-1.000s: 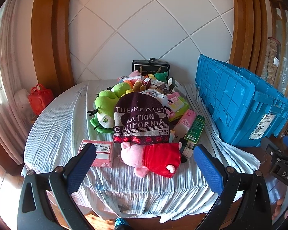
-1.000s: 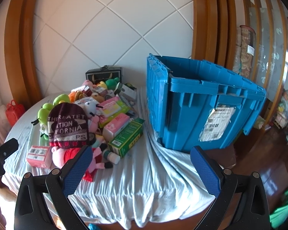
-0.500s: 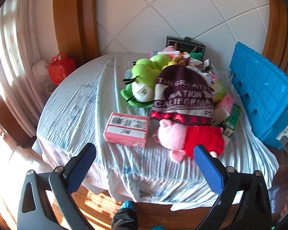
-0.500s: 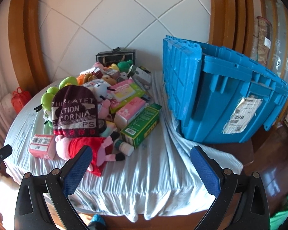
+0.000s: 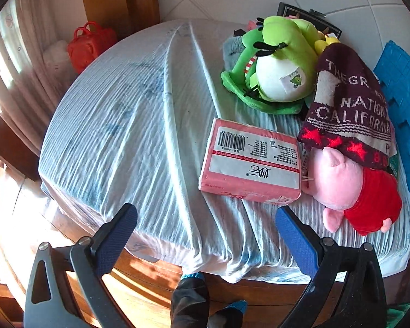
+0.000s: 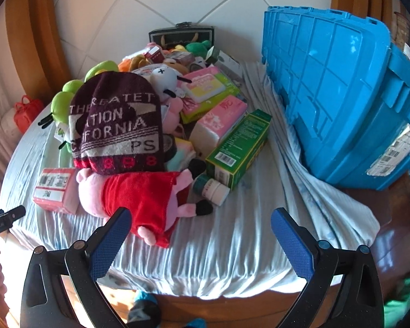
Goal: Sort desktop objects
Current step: 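Grasp the pink tissue pack with the left tool while the right tool grasps the maroon beanie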
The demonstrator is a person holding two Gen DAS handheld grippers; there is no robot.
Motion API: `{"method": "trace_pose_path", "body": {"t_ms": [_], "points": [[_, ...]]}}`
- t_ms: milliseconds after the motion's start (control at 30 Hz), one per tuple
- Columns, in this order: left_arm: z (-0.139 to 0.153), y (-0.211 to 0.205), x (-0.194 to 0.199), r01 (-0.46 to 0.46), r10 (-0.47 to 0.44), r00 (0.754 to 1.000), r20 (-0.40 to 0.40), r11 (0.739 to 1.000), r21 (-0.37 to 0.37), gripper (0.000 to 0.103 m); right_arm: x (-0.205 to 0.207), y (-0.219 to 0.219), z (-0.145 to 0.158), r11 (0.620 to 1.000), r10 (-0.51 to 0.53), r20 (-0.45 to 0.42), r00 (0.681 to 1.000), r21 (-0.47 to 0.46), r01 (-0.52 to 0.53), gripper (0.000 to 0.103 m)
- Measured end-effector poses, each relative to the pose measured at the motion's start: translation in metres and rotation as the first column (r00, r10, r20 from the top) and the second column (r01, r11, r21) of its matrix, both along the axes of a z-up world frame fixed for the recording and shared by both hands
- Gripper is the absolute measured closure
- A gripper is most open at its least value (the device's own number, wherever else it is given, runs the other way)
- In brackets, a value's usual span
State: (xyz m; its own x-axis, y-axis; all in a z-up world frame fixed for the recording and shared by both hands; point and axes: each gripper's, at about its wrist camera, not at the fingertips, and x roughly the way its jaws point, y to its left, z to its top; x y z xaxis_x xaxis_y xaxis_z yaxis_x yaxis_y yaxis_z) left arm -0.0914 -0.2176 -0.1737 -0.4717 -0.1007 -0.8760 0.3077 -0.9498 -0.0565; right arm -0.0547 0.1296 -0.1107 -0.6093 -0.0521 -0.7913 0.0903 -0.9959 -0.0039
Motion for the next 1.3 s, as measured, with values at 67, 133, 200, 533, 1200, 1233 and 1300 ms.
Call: {"method": "trace_pose_path", "body": {"t_ms": [67,133,200,533,1200,1233,1300], "points": [[-0.006,0.008,-0.013,0.060,-0.060,0.998,0.017,0.998,0.015,0.000,-0.007,-0.006,-0.005,1.000,-0.005,0.026,1.000,0.002,0.005,0.000],[-0.013,0.022,-0.026,0.132,-0.132,0.990,0.041,0.991,0.004,0.000,-0.011,-0.011,-0.010,1.000,-0.017,0.046,0.999,0.005,0.017,0.000],[-0.024,0.036,-0.036,0.191,-0.191,0.979,0.065,0.982,0.005,0.000,-0.015,-0.016,-0.014,1.000,-0.019,0.060,0.998,0.008,0.019,0.000],[-0.051,0.002,-0.046,0.155,-0.128,0.982,0.139,0.967,-0.200,0.000,-0.033,-0.039,-0.041,1.000,-0.002,0.136,0.991,0.026,-0.001,0.000],[-0.028,-0.020,-0.100,-0.100,0.092,0.990,0.109,0.993,0.067,0.000,-0.057,-0.075,-0.015,1.000,0.004,0.105,0.994,-0.009,-0.003,0.000],[-0.032,-0.019,-0.102,-0.118,0.109,0.986,0.125,0.991,0.065,0.000,-0.058,-0.076,-0.013,1.000,0.014,0.103,0.995,-0.015,-0.013,0.000],[-0.041,-0.020,-0.108,-0.152,0.140,0.979,0.151,0.986,0.068,0.000,-0.065,-0.077,-0.011,0.999,0.038,0.104,0.994,-0.015,-0.037,0.000]]}}
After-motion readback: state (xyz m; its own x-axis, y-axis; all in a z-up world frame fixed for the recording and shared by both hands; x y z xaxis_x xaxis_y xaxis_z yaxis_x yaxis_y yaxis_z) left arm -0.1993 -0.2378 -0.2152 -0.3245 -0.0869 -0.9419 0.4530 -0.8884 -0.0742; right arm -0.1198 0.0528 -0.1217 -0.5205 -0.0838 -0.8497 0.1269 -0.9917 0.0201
